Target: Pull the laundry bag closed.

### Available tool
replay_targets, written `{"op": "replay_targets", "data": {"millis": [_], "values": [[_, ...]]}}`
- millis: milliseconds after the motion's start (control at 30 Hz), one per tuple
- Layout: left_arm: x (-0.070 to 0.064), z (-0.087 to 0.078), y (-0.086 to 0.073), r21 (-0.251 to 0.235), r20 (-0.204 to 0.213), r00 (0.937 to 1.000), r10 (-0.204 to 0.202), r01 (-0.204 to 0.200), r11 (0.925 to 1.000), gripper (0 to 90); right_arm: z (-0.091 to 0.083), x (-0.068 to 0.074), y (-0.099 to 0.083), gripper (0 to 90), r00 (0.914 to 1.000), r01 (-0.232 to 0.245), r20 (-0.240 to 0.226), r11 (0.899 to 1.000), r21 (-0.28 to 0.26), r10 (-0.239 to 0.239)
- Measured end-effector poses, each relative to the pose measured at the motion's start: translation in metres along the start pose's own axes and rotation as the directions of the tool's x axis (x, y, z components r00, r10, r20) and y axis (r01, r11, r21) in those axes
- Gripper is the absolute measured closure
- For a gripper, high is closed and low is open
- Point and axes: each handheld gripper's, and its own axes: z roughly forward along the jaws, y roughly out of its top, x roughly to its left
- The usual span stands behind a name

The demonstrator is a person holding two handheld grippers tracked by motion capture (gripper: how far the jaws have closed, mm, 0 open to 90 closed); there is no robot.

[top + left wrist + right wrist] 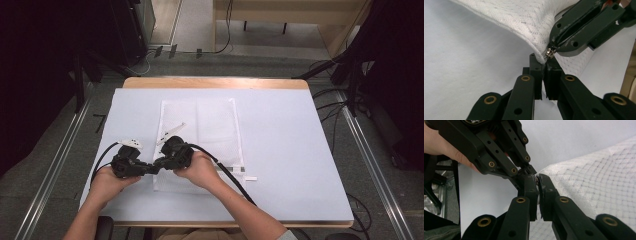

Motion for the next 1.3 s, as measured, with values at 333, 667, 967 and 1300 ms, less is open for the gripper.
{"op": "replay_targets", "data": {"millis": [333,667,967,1300], "values": [[0.0,0.0,0.002,0.005,0.003,0.9999,-0.012,0.012,0.9999,88.3,0.002,-0.004,-0.004,88.1,0.9997,-0.002,0.025,1.0,-0.011,0.002],[-0.001,-0.001,0.003,0.007,-0.005,0.9999,-0.009,0.009,0.9999,88.7,0.003,-0.007,-0.009,88.3,0.9995,0.003,0.032,1.0,-0.022,-0.002],[-0.002,0.002,0.005,0.014,-0.008,0.9999,-0.01,0.01,0.9998,89.0,0.001,-0.009,-0.015,88.5,0.9985,0.029,0.047,0.999,-0.026,-0.028],[-0.003,-0.002,0.005,0.008,0.0,1.0,-0.009,0.009,0.9999,89.1,-0.002,-0.01,-0.017,88.6,0.9979,0.045,0.048,0.999,-0.023,-0.044]]}}
